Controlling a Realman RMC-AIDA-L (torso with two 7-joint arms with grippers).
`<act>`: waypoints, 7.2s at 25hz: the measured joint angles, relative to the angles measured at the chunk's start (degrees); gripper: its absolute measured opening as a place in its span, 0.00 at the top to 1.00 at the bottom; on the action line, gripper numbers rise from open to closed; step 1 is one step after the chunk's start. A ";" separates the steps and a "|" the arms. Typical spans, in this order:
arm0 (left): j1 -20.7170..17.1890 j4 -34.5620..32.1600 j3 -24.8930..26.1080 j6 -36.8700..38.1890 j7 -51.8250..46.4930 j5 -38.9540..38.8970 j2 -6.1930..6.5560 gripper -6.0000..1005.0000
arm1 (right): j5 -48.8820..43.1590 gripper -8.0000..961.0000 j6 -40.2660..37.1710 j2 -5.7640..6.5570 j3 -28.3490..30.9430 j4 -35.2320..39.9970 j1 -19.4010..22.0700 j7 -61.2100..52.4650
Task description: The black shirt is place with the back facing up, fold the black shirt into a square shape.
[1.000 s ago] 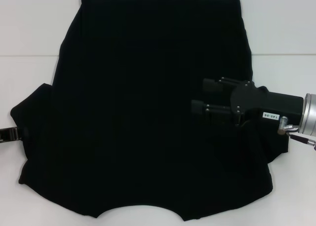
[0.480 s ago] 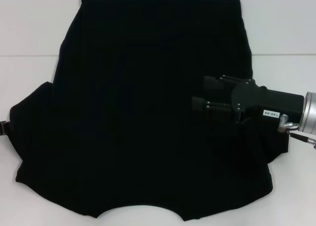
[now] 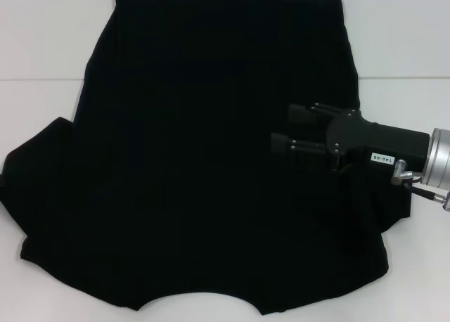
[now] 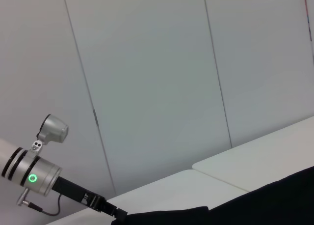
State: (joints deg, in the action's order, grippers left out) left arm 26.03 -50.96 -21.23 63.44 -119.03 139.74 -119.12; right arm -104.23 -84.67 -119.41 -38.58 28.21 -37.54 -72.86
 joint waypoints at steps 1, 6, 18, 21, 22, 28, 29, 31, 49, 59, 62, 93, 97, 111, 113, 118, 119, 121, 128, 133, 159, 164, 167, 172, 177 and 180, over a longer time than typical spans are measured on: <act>-0.12 -0.02 0.47 0.07 -0.11 0.00 0.04 0.99 | 0.00 0.21 0.07 -0.03 0.00 0.00 -0.09 0.00; -0.98 -0.82 1.42 0.40 -0.66 0.00 0.03 0.99 | 0.00 0.21 0.27 -0.04 0.00 0.00 -0.29 0.00; -1.20 -1.34 2.79 -0.32 -0.66 0.00 0.19 0.99 | 0.79 0.22 0.65 -0.06 0.00 -0.37 -0.37 0.00; -0.94 -1.34 2.94 -0.85 -0.52 0.00 0.30 0.99 | 1.13 0.22 0.85 -0.08 0.00 -0.73 -0.42 0.00; -0.90 -1.34 2.95 -1.05 -0.50 0.00 0.32 0.99 | 1.29 0.22 0.94 -0.09 0.00 -0.78 -0.43 0.00; -0.86 -1.34 3.04 -2.14 -0.49 0.00 0.42 0.99 | 1.50 0.22 1.30 -0.11 0.00 -0.91 -0.43 -0.02; -0.86 -1.34 3.04 -2.17 -0.52 0.00 0.42 0.99 | 1.49 0.22 1.40 -0.11 0.00 -0.91 -0.43 -0.05; -0.96 -1.69 3.04 -2.20 -0.68 0.00 0.42 0.99 | 1.49 0.22 1.65 -0.11 0.00 -0.91 -0.43 -0.11; -1.73 -3.00 5.83 3.44 -0.76 -0.78 0.38 0.99 | 1.49 0.23 1.79 -0.11 0.00 -0.87 -0.84 -0.06; -0.34 -3.00 5.99 8.28 -0.74 -0.79 0.92 0.99 | 1.49 0.23 1.79 -0.11 0.00 -1.31 -0.74 0.00; 0.23 -2.71 5.76 8.10 -0.45 -0.79 0.97 0.99 | 1.49 0.23 1.79 -0.11 0.00 -1.46 -0.61 0.00; 7.37 3.64 -0.86 6.49 3.71 -4.58 1.26 0.99 | 2.11 0.24 1.80 -0.11 0.00 -1.49 0.27 0.75; 7.59 3.69 -2.97 7.91 5.59 -5.67 1.09 0.99 | 2.27 0.25 1.75 -0.11 0.00 -1.50 0.59 0.95; 7.32 5.08 -6.66 13.07 12.91 -8.17 -0.09 0.99 | 3.52 0.25 1.32 -0.11 -0.03 -3.06 1.40 3.18; 7.04 5.33 -6.69 15.27 15.45 -8.91 -0.52 0.99 | 3.52 0.25 1.29 -0.11 -0.07 -3.07 1.49 3.18; 6.78 8.10 -6.82 16.09 18.44 -9.38 -0.85 0.99 | 3.51 0.25 1.26 -0.11 -0.25 -3.07 1.52 3.18; 6.80 8.70 -6.81 15.72 18.55 -9.40 -0.87 0.99 | 3.52 0.25 1.24 -0.11 -0.30 -3.07 1.52 3.17; 6.98 9.41 -6.81 15.34 18.43 -9.43 -0.88 0.99 | 3.52 0.25 1.19 -0.11 -0.34 -3.07 1.52 3.17; 6.62 8.79 -6.09 15.00 18.09 -11.64 -0.87 0.99 | 3.51 0.26 1.16 -0.01 0.02 -3.03 1.57 2.86; 5.49 6.18 -5.31 19.19 18.20 -13.41 -0.42 0.89 | 3.61 0.26 1.31 0.39 0.75 -2.78 1.92 2.32; 7.70 12.32 -8.99 30.63 42.05 -18.17 -1.94 0.06 | -23.58 0.26 13.21 9.37 2.79 9.75 2.14 -54.54; 7.57 12.36 -10.48 29.21 43.21 -18.03 -1.94 0.06 | -26.85 0.26 13.58 9.39 2.65 9.22 2.11 -57.69; 7.71 12.38 -10.48 29.15 43.34 -18.02 -1.92 0.06 | -28.40 0.26 13.69 9.32 2.43 8.50 2.00 -59.15; 7.52 12.43 -10.34 29.02 44.72 -18.19 -1.91 0.06 | -30.71 0.26 13.75 9.00 2.32 7.49 1.86 -60.73; 7.37 12.54 -10.37 28.23 44.91 -18.20 -2.00 0.06 | -31.10 0.27 14.40 8.98 2.28 4.63 1.82 -60.55; 7.39 12.56 -10.40 28.02 44.92 -17.99 -2.13 0.06 | -31.12 0.30 15.36 8.94 2.20 3.23 1.76 -60.41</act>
State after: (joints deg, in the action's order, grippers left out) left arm 33.42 -38.40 -31.63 91.46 -74.11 121.75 -121.25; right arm -135.36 -69.31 -110.47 -36.38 31.43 -35.78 -133.27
